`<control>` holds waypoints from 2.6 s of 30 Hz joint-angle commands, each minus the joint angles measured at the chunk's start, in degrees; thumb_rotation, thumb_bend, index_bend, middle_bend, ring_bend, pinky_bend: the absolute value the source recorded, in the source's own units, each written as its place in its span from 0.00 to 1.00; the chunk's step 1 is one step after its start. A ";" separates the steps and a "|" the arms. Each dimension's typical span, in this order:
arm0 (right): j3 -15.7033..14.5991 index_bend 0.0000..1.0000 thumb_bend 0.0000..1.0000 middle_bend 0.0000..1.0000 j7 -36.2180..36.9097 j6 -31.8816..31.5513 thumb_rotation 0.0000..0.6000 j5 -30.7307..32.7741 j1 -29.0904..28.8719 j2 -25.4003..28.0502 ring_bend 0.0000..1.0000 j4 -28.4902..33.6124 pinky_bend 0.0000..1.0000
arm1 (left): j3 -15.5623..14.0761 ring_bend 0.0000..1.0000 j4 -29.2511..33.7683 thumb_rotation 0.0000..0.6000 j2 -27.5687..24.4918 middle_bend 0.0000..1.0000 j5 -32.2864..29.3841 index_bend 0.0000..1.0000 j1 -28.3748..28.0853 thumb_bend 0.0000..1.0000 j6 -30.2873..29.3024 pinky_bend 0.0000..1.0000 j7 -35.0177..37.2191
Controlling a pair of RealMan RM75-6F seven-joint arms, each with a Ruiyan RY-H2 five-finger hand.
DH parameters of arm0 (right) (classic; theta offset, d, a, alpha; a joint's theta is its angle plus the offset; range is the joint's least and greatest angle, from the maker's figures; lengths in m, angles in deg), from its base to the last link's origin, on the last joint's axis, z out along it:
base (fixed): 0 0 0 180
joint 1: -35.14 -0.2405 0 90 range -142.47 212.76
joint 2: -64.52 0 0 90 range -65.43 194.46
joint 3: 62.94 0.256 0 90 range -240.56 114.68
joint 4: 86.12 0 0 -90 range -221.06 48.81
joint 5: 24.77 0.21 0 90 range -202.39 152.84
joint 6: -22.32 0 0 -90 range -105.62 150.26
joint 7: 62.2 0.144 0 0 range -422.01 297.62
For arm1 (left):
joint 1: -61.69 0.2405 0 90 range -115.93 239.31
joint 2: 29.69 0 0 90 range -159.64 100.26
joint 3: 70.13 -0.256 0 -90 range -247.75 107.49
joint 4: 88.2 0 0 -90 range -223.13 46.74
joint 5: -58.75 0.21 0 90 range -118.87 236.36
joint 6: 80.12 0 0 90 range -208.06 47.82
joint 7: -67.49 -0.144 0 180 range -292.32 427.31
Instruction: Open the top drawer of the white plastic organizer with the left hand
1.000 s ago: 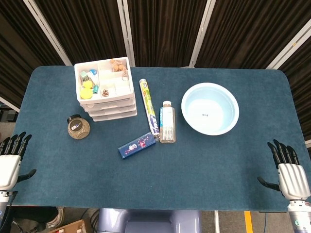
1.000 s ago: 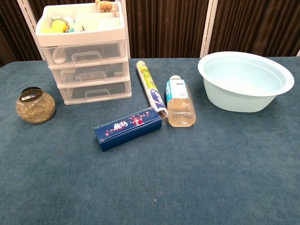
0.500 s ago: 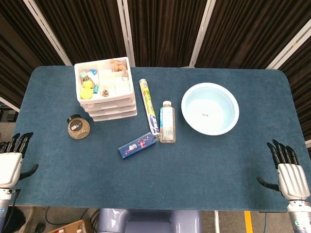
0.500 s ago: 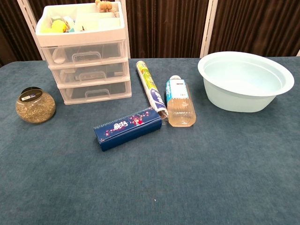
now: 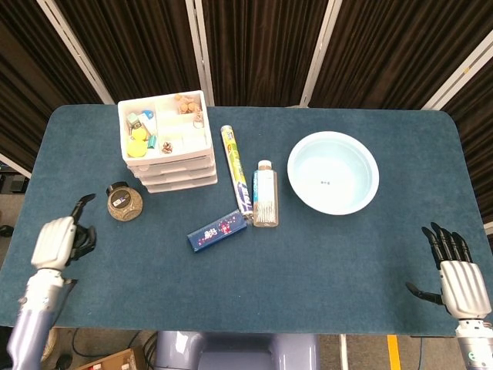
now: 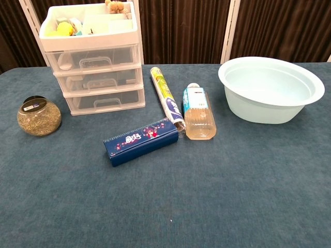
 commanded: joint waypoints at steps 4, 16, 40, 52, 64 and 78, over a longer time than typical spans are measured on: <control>-0.01 0.00 0.15 0.00 0.99 0.31 1.00 -0.04 -0.13 0.30 0.00 0.15 0.00 | 7.16 0.92 3.87 1.00 7.07 1.00 -16.59 0.12 -8.00 0.69 4.17 0.81 -1.87; 0.08 0.00 0.16 0.00 2.34 1.20 1.00 0.37 -0.52 0.59 0.00 0.43 0.00 | 13.85 0.93 -2.35 1.00 16.04 1.00 -33.95 0.10 -17.75 0.69 6.07 0.81 -1.12; -0.06 0.00 0.15 0.00 4.55 1.39 1.00 0.19 -0.58 1.35 0.00 1.29 0.00 | 16.27 0.93 -14.79 1.00 25.72 1.00 -36.72 0.09 -26.39 0.69 6.18 0.81 1.80; -0.22 0.00 0.16 0.00 4.99 1.42 1.00 -0.02 -0.57 1.53 0.00 1.53 0.00 | 17.55 0.93 -19.23 1.00 29.85 1.00 -35.07 0.10 -28.91 0.69 7.62 0.81 4.34; -0.23 0.00 0.15 0.00 5.17 1.52 1.00 -0.01 -0.65 1.56 0.00 1.61 0.00 | 18.32 0.93 -21.24 1.00 31.96 1.00 -34.88 0.12 -29.83 0.69 8.87 0.81 6.18; -0.28 0.00 0.15 0.00 4.95 1.42 1.00 -0.05 -0.61 1.54 0.00 1.66 0.00 | 15.90 0.93 -17.77 1.00 31.52 1.00 -32.68 0.12 -28.30 0.69 8.73 0.82 6.52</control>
